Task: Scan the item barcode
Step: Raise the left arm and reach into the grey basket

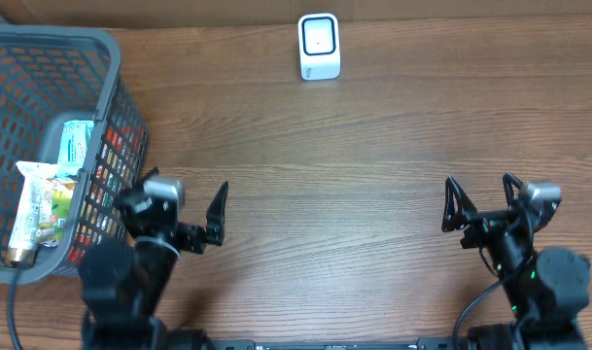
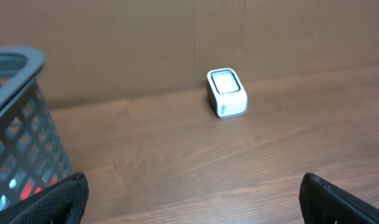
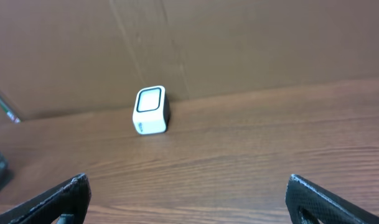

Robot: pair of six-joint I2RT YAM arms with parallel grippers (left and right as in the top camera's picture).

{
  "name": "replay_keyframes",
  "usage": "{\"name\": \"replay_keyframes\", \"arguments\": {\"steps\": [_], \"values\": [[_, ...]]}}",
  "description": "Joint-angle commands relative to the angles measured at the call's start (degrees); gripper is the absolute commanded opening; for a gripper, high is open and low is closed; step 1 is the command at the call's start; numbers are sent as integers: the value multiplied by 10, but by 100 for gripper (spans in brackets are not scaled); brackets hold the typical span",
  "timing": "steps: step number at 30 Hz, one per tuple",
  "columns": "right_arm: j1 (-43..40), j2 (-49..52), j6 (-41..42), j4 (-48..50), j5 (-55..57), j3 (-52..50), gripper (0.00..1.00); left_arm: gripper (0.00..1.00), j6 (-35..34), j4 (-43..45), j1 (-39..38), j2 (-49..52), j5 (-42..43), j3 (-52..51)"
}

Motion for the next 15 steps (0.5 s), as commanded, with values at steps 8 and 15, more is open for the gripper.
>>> {"name": "replay_keyframes", "arguments": {"steps": [8, 15], "values": [[4, 245, -4, -208, -17, 312, 100, 100, -9, -293, -3, 299, 50, 422], [4, 389, -4, -384, -16, 505, 100, 100, 11, -442, -3, 440, 57, 627]]}}
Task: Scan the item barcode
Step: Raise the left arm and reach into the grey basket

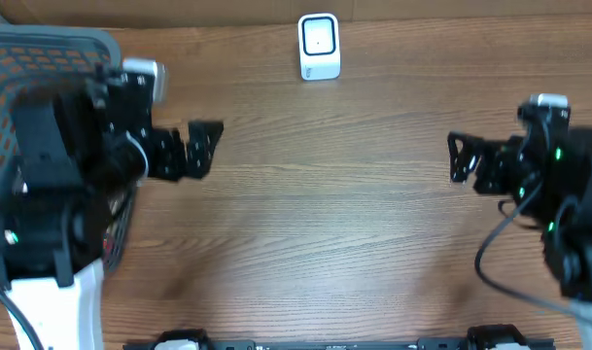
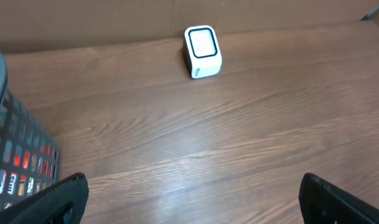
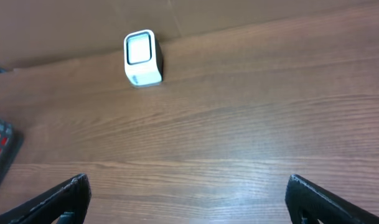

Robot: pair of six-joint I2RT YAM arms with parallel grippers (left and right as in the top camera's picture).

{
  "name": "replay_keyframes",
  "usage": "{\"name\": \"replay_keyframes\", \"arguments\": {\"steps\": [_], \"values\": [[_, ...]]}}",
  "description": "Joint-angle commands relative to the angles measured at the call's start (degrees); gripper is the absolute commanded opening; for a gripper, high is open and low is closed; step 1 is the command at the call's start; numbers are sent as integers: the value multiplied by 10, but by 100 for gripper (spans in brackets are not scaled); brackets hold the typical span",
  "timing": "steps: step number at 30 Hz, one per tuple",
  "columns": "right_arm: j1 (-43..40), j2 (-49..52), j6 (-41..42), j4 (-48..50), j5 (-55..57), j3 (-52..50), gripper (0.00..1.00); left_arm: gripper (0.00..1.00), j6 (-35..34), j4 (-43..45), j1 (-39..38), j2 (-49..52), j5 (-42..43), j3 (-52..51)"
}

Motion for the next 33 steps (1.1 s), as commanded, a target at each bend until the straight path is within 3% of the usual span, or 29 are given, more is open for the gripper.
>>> {"name": "replay_keyframes", "arguments": {"steps": [1, 5, 10, 13, 22, 30, 33], "values": [[4, 53, -4, -39, -2, 74, 100, 100, 20, -20, -3, 37, 10, 46], [4, 94, -2, -47, -27, 84, 100, 99, -2, -26, -4, 66, 37, 46], [4, 125, -2, -49, -48, 84, 100, 100, -35, -20, 9, 90, 11, 48], [4, 133, -2, -52, -48, 84, 100, 100, -118, -24, 59, 96, -62, 71], [4, 137, -4, -56, -48, 84, 100, 100, -156, -41, 292, 125, -114, 155], [4, 137, -4, -56, -48, 84, 100, 99, -187, -105, 360, 212, -228, 149], [4, 137, -4, -56, -48, 84, 100, 93, -197, -126, 363, 257, -258, 146]]}}
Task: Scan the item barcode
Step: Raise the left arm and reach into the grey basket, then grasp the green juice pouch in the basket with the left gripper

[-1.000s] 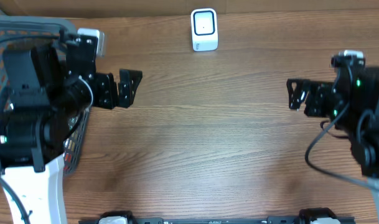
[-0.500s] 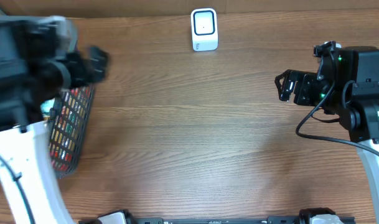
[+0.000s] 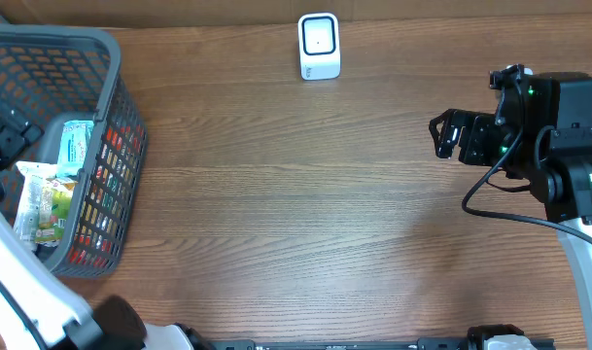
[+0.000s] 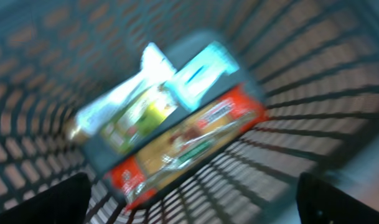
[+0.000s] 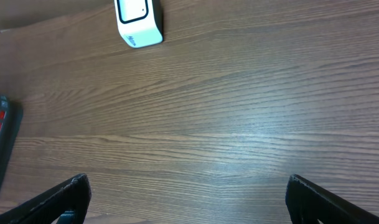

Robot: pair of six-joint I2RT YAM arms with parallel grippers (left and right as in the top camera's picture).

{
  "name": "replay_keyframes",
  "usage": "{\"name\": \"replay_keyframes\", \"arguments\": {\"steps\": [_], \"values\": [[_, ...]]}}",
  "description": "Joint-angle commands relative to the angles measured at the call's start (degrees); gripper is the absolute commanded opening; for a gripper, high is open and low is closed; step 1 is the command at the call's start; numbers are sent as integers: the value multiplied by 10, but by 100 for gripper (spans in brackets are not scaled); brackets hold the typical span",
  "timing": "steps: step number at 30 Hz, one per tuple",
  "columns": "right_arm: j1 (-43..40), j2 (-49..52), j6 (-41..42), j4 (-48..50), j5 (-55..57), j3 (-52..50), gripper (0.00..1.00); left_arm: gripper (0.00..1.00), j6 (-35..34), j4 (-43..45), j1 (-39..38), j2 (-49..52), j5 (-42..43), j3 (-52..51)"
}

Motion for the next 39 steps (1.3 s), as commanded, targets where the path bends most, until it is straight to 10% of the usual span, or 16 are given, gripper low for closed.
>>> {"name": "replay_keyframes", "arguments": {"steps": [1, 14, 39], "values": [[4, 0, -5, 0, -4, 14, 100, 91, -28, -16, 5, 48, -65, -5], [4, 33, -5, -7, -5, 13, 100, 91, -32, 107, 7, 87, -102, -181], [4, 50, -5, -9, -5, 12, 100, 88, 209, 476, 10, 89, -103, -450]]}}
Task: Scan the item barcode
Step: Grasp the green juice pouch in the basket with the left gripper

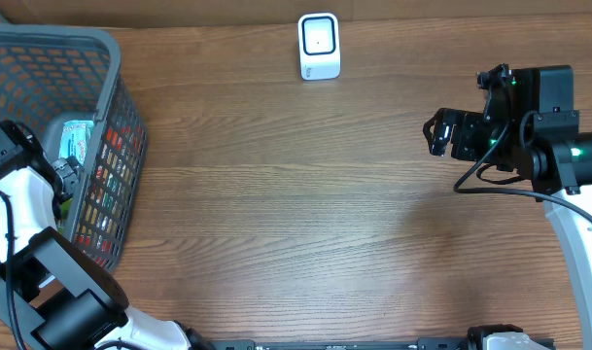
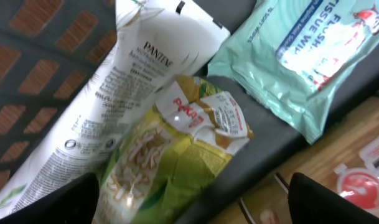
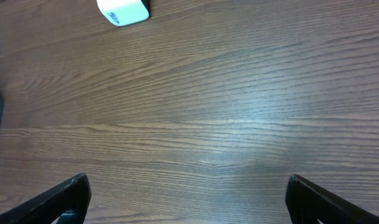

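Observation:
The white barcode scanner (image 1: 319, 46) stands at the table's far edge and shows at the top of the right wrist view (image 3: 122, 10). My left gripper (image 2: 192, 204) is open inside the grey basket (image 1: 52, 41), close over a green snack bag (image 2: 177, 155). Beside the bag lie a white Pantene tube (image 2: 114, 81) and a mint wipes pack (image 2: 307, 56). Over the bare table at the right, my right gripper (image 1: 447, 136) hangs open (image 3: 189, 199) with nothing in it.
A red-labelled packet (image 2: 363, 180) lies at the basket's bottom under the other items. The basket's mesh walls (image 1: 116, 165) close round the left gripper. Brown wood table (image 1: 296, 214) spreads between basket and right arm.
My left gripper has dropped from high above the basket's contents to just over the green snack bag. The right gripper has shifted a little to the left, its view now farther from the scanner.
Both grippers first sat open near the front edge, facing the scanner. Then both were raised, the left one next to the basket. Later the left looked down into the basket from above, and now it is low among the items, still open.

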Robot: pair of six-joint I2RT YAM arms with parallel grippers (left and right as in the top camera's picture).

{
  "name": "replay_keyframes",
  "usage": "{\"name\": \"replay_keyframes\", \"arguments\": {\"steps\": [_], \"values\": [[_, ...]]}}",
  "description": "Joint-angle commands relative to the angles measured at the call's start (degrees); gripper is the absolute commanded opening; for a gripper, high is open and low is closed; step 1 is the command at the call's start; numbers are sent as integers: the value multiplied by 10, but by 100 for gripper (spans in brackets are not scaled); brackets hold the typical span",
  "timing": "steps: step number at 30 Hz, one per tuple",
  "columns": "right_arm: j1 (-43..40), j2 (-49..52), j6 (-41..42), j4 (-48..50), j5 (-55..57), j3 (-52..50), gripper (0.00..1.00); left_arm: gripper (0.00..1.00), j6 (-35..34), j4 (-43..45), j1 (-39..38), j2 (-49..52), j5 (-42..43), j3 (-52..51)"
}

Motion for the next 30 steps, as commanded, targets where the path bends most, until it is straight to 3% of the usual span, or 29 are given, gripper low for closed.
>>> {"name": "replay_keyframes", "arguments": {"steps": [1, 12, 15, 18, 22, 23, 30], "values": [[4, -2, -4, 1, -5, 12, 100, 88, 49, 23, 5, 2, -10, -25], [4, -2, -4, 1, -5, 12, 100, 81, 56, 33, 5, 59, 7, -43], [4, -2, -4, 1, -5, 12, 100, 71, 56, 16, 5, 77, 17, -43], [4, -2, -4, 1, -5, 12, 100, 52, 56, 10, 5, 84, 19, -43], [4, -2, -4, 1, -5, 12, 100, 10, 43, 10, 3, 84, 19, -42], [4, -2, -4, 2, -5, 12, 100, 4, 32, 8, 3, 84, 19, -41], [4, -2, -4, 2, -4, 12, 100, 4, -38, -49, 1, 76, 19, 22]]}}
